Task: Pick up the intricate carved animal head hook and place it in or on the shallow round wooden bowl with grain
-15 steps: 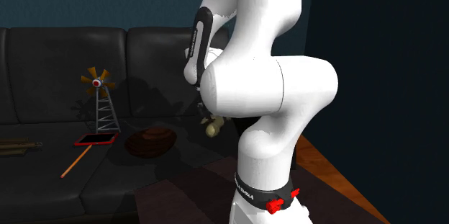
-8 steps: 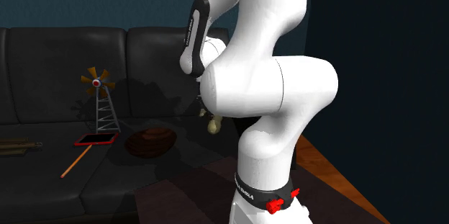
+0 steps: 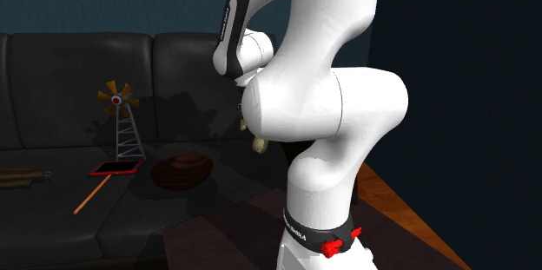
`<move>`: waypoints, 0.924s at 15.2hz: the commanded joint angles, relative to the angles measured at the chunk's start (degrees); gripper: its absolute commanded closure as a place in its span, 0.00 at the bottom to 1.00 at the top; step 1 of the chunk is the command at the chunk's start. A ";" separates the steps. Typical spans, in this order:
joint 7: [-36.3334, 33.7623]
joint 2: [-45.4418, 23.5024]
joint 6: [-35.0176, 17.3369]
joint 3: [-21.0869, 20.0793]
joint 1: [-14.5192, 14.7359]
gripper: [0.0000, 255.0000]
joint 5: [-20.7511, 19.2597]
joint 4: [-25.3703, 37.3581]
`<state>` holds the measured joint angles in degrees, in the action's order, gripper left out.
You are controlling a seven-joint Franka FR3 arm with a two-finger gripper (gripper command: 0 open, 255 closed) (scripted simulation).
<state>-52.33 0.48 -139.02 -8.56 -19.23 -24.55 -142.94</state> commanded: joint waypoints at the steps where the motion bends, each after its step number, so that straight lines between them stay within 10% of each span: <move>1: 1.02 1.29 1.45 -0.10 0.12 1.00 1.06 0.32; 14: -12.20 4.52 8.24 -9.84 9.32 1.00 7.06 0.06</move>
<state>-63.38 4.59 -131.16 -17.62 -10.66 -18.05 -142.56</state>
